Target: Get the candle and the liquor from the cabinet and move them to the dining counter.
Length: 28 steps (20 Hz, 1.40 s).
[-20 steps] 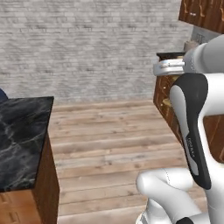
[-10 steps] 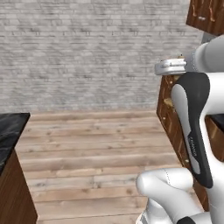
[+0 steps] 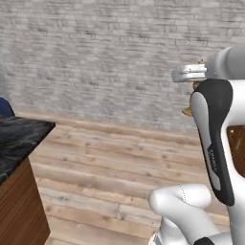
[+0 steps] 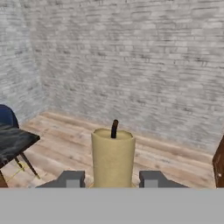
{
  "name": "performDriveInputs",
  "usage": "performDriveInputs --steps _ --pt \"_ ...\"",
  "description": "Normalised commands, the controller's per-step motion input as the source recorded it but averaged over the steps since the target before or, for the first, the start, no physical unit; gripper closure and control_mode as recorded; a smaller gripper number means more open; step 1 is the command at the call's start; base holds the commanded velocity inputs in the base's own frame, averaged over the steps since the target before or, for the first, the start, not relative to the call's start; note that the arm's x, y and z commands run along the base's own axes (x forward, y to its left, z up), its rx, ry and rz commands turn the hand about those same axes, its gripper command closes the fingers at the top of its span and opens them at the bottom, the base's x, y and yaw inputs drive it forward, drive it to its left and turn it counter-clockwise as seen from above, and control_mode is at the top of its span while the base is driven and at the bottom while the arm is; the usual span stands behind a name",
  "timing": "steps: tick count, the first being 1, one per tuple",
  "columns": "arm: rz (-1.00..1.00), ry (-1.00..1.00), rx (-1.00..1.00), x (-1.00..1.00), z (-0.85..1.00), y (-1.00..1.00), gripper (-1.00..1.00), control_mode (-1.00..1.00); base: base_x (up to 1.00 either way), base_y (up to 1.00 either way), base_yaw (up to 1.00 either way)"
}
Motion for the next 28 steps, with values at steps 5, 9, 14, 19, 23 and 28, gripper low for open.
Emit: performDriveInputs --steps 5,9,14,19,23,28 --pt "0.00 0.00 0.00 0.00 0.00 0.00 1.00 1.00 0.49 -0.39 0.77" --pt "0.00 0.00 0.00 0.00 0.00 0.00 1.00 1.00 0.29 -0.44 0.78" --pt "0.00 0.00 0.00 0.00 0.00 0.00 1.00 1.00 0.04 -0.78 0.67" --pt "0.00 0.00 0.00 0.00 0.00 0.00 1.00 1.00 0.00 -0.92 0.65" --pt "0.00 0.00 0.00 0.00 0.00 0.00 1.00 1.00 0.00 -0.98 0.62" --pt "0.00 0.00 0.00 0.00 0.00 0.00 1.00 1.00 0.00 -1.00 0.55"
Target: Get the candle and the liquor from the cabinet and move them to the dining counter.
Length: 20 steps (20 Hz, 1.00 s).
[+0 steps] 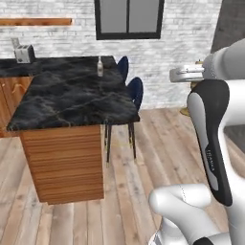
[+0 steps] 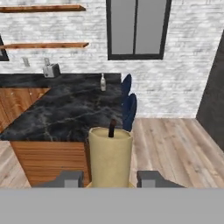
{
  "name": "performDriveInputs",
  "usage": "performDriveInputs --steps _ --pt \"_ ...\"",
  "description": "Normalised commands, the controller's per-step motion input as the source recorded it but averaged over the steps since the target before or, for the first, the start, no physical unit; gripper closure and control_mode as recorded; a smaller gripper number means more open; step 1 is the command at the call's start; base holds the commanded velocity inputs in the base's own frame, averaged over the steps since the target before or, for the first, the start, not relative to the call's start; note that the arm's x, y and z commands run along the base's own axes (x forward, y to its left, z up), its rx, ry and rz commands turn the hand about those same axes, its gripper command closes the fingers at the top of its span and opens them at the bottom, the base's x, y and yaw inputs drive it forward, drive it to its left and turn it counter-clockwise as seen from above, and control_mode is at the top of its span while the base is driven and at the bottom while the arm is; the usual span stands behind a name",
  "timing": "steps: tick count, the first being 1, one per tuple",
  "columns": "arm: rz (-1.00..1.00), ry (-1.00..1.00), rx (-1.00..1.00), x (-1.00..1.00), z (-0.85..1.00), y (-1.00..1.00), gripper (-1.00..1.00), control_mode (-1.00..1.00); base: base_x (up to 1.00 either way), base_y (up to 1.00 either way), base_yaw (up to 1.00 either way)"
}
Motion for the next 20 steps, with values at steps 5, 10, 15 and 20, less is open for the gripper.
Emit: performDriveInputs --steps 5,10,15,20 --pt "0.00 0.00 0.00 0.00 0.00 0.00 1.00 1.00 0.12 -1.00 0.51" --pt "0.00 0.00 0.00 0.00 0.00 0.00 1.00 1.00 0.25 -1.00 0.53" --pt "0.00 0.00 0.00 0.00 0.00 0.00 1.00 1.00 0.39 -0.96 0.54" --pt "0.00 0.00 0.00 0.00 0.00 0.00 1.00 1.00 0.41 -0.93 0.54"
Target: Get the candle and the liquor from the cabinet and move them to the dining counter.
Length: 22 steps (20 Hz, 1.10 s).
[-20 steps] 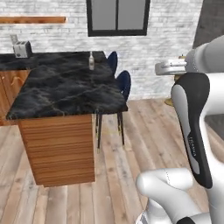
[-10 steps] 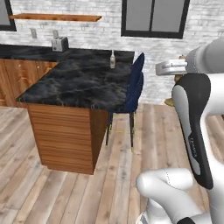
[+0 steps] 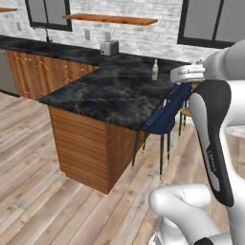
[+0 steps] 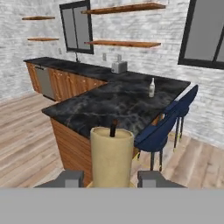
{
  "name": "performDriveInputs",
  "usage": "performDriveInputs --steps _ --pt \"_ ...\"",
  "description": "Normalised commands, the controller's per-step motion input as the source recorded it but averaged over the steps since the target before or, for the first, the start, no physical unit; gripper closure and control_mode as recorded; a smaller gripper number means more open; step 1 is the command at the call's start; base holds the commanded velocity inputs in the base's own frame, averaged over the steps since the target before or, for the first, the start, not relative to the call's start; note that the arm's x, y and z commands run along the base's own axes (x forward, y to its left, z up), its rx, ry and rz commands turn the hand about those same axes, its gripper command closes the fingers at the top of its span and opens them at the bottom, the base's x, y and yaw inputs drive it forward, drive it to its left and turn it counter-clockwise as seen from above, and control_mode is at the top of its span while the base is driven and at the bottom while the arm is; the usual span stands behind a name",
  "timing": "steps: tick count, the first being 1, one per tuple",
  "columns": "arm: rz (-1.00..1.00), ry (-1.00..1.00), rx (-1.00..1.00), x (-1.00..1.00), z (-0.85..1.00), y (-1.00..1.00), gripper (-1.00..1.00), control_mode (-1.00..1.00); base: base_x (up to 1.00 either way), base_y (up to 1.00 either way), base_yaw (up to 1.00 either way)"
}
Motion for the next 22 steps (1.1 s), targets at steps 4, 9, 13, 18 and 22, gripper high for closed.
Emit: performDriveInputs --steps 4,9,13,18,22 --pt "0.00 0.00 0.00 0.00 0.00 0.00 1.00 1.00 0.54 -0.81 0.47" --pt "0.00 0.00 0.00 0.00 0.00 0.00 1.00 1.00 0.57 -0.81 0.41" --pt "0.00 0.00 0.00 0.00 0.00 0.00 1.00 1.00 0.45 -0.85 0.44" --pt "0.00 0.00 0.00 0.00 0.00 0.00 1.00 1.00 0.32 -0.90 0.47" --pt "0.00 0.00 0.00 0.00 0.00 0.00 1.00 1.00 0.04 -0.80 0.46"
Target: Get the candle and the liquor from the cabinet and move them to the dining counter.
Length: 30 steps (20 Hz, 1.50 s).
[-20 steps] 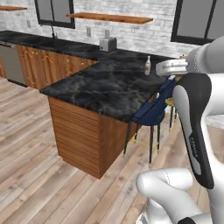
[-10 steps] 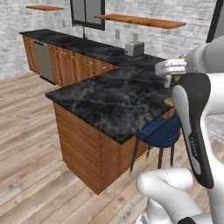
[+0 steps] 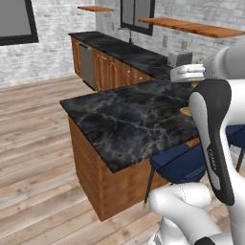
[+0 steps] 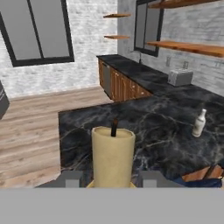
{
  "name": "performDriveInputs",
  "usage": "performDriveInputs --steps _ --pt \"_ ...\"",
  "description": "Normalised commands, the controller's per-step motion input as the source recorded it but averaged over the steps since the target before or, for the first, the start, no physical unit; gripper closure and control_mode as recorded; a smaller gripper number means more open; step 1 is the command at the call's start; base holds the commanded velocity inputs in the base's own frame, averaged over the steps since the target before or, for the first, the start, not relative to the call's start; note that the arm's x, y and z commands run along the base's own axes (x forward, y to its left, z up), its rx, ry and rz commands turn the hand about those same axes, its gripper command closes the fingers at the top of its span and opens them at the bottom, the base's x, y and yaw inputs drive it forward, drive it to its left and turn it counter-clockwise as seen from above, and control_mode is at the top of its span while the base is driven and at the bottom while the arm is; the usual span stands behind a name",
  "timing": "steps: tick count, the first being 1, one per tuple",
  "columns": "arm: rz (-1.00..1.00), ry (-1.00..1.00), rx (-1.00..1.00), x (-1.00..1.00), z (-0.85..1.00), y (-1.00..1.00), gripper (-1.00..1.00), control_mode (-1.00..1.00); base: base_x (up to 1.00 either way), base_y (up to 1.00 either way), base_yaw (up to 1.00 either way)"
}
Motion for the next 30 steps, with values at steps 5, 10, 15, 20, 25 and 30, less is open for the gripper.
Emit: performDriveInputs --steps 5,10,15,20,25,30 --pt "0.00 0.00 0.00 0.00 0.00 0.00 1.00 1.00 0.00 -0.71 0.42" --pt "0.00 0.00 0.00 0.00 0.00 0.00 1.00 1.00 0.00 -0.53 0.22" --pt "0.00 0.00 0.00 0.00 0.00 0.00 1.00 1.00 0.06 -0.40 0.01" --pt "0.00 0.00 0.00 0.00 0.00 0.00 1.00 1.00 0.43 -0.24 0.00" --pt "0.00 0.00 0.00 0.00 0.00 0.00 1.00 1.00 0.41 -0.06 0.05" --pt "0.00 0.00 0.00 0.00 0.00 0.00 1.00 1.00 0.27 0.00 0.18"
